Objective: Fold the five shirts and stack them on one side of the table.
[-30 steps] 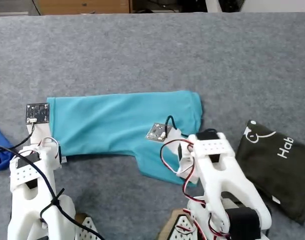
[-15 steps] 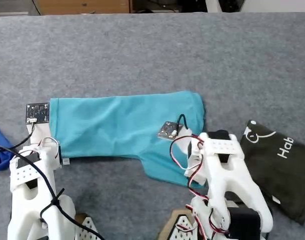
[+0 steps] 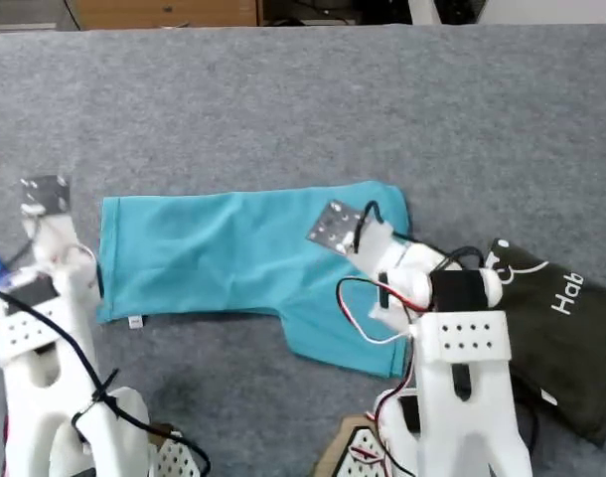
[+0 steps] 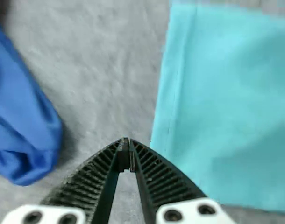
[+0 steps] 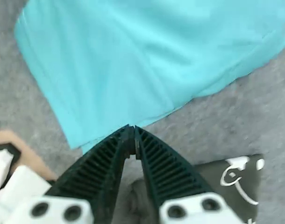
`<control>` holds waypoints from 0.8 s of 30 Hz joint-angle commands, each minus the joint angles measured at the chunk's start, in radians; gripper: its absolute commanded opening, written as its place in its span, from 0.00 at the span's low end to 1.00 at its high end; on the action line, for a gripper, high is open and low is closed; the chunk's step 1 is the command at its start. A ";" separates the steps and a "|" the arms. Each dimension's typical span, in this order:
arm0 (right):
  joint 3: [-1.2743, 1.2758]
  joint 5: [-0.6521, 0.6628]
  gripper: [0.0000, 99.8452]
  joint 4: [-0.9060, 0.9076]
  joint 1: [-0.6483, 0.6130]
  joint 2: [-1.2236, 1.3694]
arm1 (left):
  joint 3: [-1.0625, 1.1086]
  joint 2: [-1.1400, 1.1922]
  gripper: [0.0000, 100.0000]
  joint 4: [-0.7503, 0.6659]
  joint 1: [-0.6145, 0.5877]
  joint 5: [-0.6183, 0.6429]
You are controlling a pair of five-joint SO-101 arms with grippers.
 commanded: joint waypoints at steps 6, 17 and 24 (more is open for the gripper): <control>-0.163 -0.106 0.00 -0.282 -0.030 0.337 | -0.218 0.005 0.02 0.035 0.264 0.138; -0.493 -0.190 0.00 -0.423 -0.010 0.835 | -0.408 0.599 0.02 -0.173 0.242 0.190; -0.651 -0.201 0.00 -0.471 0.088 1.135 | -0.647 0.906 0.02 -0.169 0.170 0.189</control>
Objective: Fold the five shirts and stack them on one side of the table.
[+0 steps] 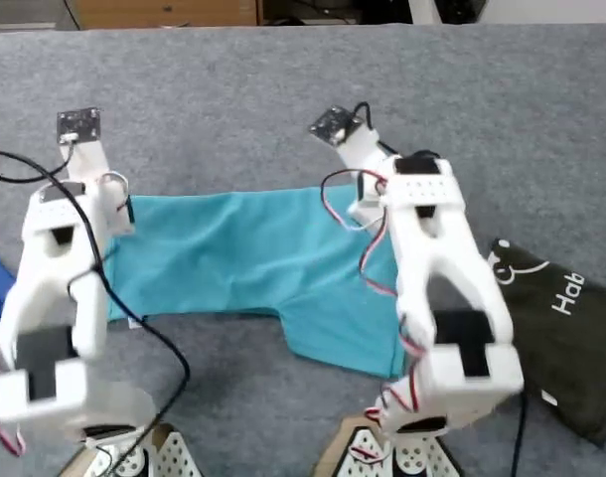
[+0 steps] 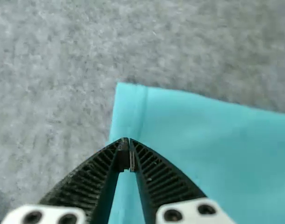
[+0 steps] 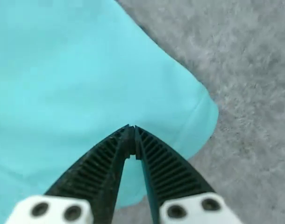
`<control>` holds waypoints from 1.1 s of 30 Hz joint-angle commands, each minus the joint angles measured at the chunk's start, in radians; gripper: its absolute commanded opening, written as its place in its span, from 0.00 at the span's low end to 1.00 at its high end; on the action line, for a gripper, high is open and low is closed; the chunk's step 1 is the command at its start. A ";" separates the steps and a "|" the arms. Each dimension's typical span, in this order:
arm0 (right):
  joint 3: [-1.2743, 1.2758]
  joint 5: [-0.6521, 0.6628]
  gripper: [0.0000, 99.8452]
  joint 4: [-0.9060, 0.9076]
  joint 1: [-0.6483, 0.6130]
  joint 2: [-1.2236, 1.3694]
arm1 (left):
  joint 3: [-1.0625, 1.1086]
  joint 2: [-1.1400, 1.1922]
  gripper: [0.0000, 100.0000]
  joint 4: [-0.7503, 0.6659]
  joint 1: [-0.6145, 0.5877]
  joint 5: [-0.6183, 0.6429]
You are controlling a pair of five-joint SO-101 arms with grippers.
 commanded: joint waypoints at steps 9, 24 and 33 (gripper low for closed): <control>-0.203 0.083 0.00 0.025 0.094 0.223 | -0.302 0.302 0.02 -0.014 -0.025 0.002; -0.056 0.175 0.00 0.199 -0.065 -0.288 | -0.539 0.272 0.02 0.278 -0.031 -0.077; 0.337 0.219 0.03 0.281 -0.202 -0.680 | -0.164 -0.243 0.02 0.308 0.029 -0.103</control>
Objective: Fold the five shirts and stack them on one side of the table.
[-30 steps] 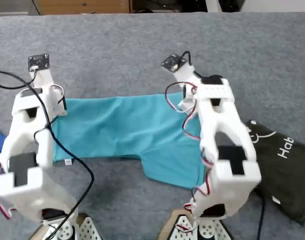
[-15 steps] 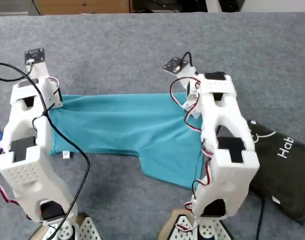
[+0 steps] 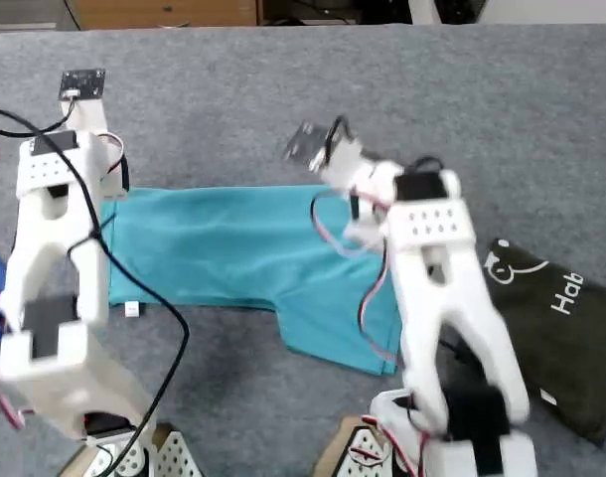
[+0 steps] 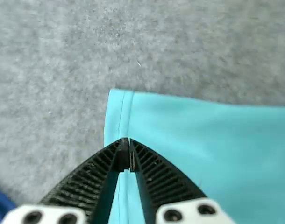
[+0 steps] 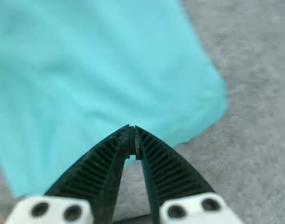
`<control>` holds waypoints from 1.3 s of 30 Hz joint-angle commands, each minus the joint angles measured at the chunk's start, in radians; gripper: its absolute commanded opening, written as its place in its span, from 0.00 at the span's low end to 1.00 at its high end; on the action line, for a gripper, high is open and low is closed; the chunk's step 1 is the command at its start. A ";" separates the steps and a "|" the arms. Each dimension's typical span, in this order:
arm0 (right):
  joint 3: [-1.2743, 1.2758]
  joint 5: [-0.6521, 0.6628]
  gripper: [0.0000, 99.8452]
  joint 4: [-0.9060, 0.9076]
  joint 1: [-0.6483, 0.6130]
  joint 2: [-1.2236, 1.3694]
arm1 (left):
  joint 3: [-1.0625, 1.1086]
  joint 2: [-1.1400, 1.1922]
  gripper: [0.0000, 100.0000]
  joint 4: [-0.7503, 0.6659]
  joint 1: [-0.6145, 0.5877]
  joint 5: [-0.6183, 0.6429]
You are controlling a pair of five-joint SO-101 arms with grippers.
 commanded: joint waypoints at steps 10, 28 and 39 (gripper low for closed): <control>0.389 0.035 0.22 0.258 -0.275 -0.484 | 0.941 -0.763 0.02 -0.319 -0.163 -0.012; 0.631 -0.018 0.22 0.060 -0.372 -0.412 | 1.152 -0.786 0.02 -0.465 -0.311 -0.068; 0.722 -0.071 0.22 -0.055 -0.412 -0.410 | 1.152 -0.786 0.02 -0.465 -0.311 -0.068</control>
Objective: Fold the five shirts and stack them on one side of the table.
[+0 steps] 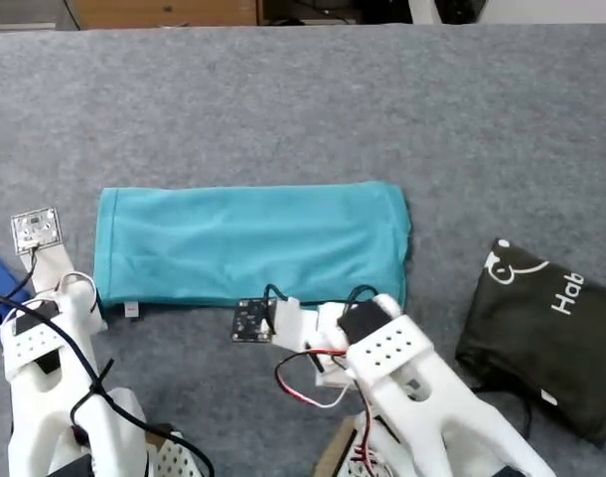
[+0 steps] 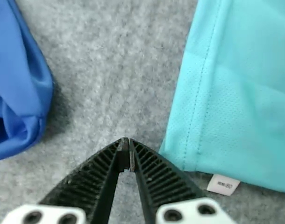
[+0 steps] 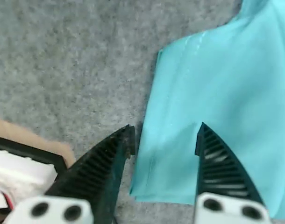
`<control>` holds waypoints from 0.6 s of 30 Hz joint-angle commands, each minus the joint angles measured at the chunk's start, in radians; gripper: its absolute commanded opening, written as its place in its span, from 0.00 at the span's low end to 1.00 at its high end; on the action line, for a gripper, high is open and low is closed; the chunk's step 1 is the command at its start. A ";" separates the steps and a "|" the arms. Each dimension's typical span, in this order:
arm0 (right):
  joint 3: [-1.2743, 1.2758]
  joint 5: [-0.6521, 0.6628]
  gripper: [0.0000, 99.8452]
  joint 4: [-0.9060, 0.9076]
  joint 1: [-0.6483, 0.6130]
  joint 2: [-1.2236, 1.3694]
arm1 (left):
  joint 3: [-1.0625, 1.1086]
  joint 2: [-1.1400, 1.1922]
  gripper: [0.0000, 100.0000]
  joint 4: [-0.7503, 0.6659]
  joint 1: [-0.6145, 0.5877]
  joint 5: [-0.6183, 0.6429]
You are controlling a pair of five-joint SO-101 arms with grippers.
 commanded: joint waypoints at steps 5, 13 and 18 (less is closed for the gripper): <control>0.008 -0.014 0.22 -0.074 -0.008 0.097 | -0.005 -0.021 0.02 -0.014 -0.008 -0.005; -0.031 -0.015 0.22 -0.150 -0.008 0.317 | -0.005 -0.021 0.02 -0.014 -0.008 -0.005; -0.031 -0.015 0.22 -0.150 -0.008 0.320 | -0.005 -0.021 0.02 -0.014 -0.008 -0.005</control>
